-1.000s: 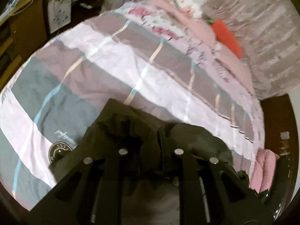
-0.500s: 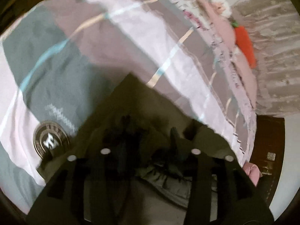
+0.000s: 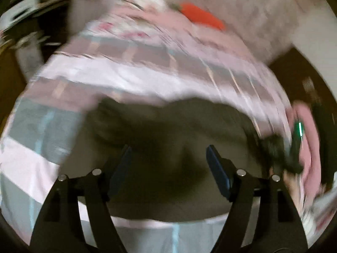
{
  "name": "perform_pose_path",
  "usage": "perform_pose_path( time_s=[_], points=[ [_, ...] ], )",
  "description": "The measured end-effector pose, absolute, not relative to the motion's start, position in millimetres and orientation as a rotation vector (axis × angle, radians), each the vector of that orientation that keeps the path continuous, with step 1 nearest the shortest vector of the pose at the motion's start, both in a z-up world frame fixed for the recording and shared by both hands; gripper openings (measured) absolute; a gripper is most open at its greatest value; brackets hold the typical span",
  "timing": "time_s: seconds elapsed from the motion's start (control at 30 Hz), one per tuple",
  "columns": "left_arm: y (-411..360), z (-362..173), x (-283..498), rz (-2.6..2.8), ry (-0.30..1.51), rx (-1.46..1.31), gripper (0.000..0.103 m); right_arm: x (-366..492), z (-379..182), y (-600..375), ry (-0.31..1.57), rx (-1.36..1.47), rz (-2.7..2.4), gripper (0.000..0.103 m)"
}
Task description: Fold large clothes
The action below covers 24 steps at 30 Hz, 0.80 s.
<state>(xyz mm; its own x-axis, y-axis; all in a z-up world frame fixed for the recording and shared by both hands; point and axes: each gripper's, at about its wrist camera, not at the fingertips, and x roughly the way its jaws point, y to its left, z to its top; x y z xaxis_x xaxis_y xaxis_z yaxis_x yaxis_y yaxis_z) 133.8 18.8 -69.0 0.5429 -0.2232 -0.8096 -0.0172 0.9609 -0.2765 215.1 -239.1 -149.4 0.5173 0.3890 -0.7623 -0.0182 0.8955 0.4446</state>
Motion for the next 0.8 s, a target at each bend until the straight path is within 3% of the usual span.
perform_pose_path(
  time_s=[0.1, 0.23, 0.4, 0.5, 0.53, 0.57, 0.63, 0.7, 0.8],
  points=[
    [-31.6, -101.1, 147.9, -0.128, 1.052, -0.127, 0.063, 214.0, -138.8, -235.2, 0.984, 0.373, 0.231, 0.062],
    [-24.9, -129.2, 186.9, -0.011, 1.079, -0.197, 0.064, 169.6, -98.6, -208.3, 0.896, 0.133, 0.316, 0.062],
    [-6.0, -146.8, 223.2, 0.113, 1.118, -0.185, 0.065, 180.7, -133.7, -213.0, 0.954, -0.072, 0.216, 0.060],
    [-2.5, -151.0, 227.2, 0.134, 1.116, -0.167, 0.069, 223.2, -146.4, -275.6, 0.965, 0.028, 0.049, 0.049],
    [-3.0, -151.4, 225.8, 0.138, 1.109, -0.142, 0.072, 230.4, -149.7, -294.8, 0.971, 0.080, 0.012, 0.041],
    [-2.8, -151.7, 225.7, 0.140, 1.103, -0.122, 0.074, 238.3, -156.3, -325.0, 0.995, 0.198, -0.026, 0.025],
    [3.9, -151.1, 226.7, 0.131, 1.096, -0.127, 0.076, 242.6, -168.7, -361.2, 1.033, 0.385, -0.068, 0.011],
    [22.2, -148.3, 226.4, 0.126, 1.079, -0.216, 0.076, 239.2, -175.5, -381.4, 1.054, 0.530, -0.083, 0.008],
    [64.6, -151.3, 225.8, 0.181, 1.080, -0.364, 0.073, 231.2, -164.1, -377.5, 1.040, 0.440, -0.155, 0.009]
  ],
)
